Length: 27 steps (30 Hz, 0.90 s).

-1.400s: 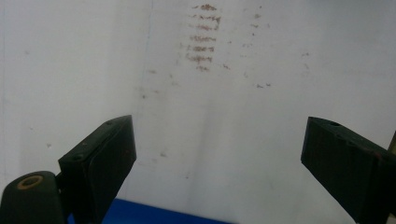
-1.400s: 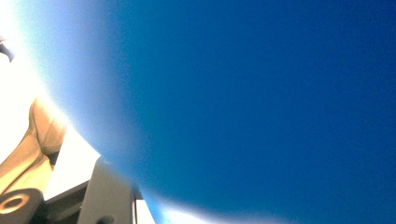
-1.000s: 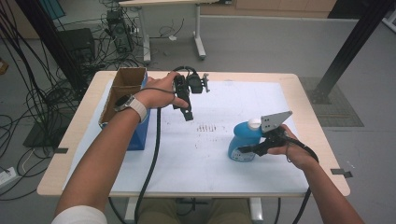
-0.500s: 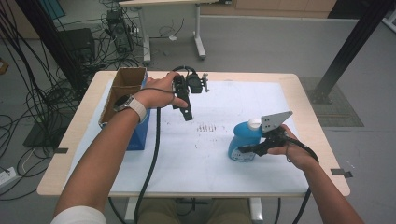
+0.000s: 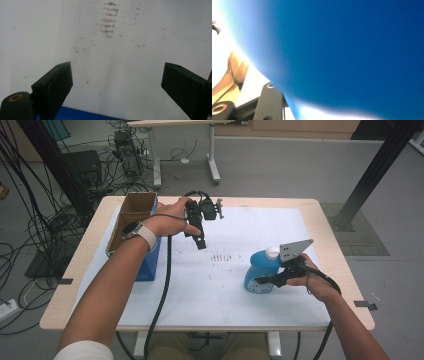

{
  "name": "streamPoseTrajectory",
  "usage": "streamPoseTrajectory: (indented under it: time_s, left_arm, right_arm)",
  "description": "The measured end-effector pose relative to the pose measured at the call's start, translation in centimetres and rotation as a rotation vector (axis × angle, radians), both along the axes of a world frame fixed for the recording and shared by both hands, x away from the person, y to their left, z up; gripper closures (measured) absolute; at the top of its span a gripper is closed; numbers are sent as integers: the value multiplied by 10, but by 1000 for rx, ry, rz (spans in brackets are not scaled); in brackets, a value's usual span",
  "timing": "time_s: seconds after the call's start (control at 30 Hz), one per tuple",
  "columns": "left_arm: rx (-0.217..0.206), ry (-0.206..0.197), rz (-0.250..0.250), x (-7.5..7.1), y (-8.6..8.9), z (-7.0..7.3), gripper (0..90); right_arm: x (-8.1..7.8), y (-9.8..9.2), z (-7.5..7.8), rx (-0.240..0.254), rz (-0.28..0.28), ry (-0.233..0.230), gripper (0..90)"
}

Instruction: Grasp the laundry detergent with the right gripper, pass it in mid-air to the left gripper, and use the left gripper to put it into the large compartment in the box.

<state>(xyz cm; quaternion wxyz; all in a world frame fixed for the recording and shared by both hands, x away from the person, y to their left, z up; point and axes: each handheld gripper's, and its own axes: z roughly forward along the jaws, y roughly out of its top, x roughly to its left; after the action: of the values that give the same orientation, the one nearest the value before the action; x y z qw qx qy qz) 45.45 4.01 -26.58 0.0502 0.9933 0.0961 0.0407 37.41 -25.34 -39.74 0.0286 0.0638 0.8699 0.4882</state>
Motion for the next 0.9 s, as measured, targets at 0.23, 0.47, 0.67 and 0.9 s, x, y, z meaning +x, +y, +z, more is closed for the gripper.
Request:
streamPoseTrajectory:
  time_s: [0.23, 0.47, 0.67, 0.9]
  left_arm:
    - [2, -1, 0, 0, 1, 0, 106]
    - [0, 2, 7, 0, 2, 1, 110]
    - [-2, 0, 13, 0, 3, 2, 108]
    - [1, -6, 11, -3, 5, 6, 101]
  right_arm:
    - [0, 0, 0, 1, 1, -2, 438]
    - [0, 0, 0, -4, -1, 2, 438]
    - [0, 1, 1, -6, -2, 2, 438]
    - [0, 1, 1, -8, -4, 8, 438]
